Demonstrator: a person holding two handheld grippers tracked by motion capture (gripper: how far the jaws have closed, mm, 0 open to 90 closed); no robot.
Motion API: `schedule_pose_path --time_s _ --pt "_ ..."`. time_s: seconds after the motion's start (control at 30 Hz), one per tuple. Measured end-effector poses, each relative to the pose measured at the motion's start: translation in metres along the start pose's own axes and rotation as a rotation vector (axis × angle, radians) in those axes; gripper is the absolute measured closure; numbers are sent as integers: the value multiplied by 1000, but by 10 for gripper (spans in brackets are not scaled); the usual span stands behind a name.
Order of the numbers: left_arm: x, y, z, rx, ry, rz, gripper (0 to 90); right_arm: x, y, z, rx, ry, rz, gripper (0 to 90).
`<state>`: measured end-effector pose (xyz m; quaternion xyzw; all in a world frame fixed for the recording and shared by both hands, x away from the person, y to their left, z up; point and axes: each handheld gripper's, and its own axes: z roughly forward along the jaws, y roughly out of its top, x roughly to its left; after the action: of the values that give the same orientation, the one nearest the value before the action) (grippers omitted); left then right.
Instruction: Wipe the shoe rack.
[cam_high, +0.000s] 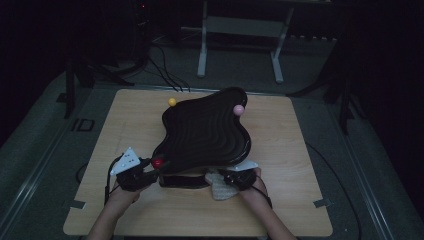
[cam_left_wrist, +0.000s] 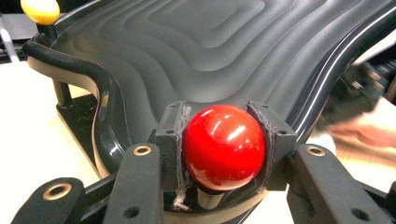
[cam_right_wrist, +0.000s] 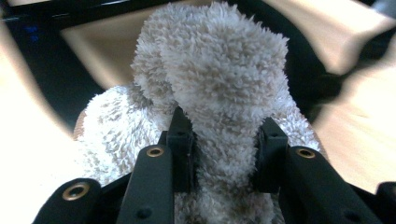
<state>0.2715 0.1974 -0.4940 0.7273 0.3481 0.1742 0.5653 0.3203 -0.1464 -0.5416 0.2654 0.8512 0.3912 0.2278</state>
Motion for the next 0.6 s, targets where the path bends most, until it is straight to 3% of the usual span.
schedule_pose_path --time_s 0.03,0.07,0.13,0.2,0.3,0.33,0.47,0.5,0.57,0.6 --pt "0 0 0 1 -1 2 595 8 1 0 7 38 1 662" --pt "0 1 0 4 -1 4 595 14 2 0 7 46 -23 662" --pt "0 0 0 4 3 2 595 21 8 -2 29 24 -95 654" --pt "0 0 0 3 2 1 595 13 8 -1 25 -20 -58 651" --pt "0 0 0 1 -3 1 595 6 4 2 9 -21 -8 652" --pt "1 0 0 0 -5 1 596 13 2 1 2 -12 43 664" --pt "1 0 0 2 -3 -3 595 31 4 0 -6 81 -1 663" --pt "0 0 0 2 -2 -3 595 31 6 -1 4 73 -23 661" --pt "0 0 -1 5 -2 -2 595 25 7 -1 25 72 18 659" --pt "0 0 -1 4 -1 -2 595 21 6 0 19 44 23 659"
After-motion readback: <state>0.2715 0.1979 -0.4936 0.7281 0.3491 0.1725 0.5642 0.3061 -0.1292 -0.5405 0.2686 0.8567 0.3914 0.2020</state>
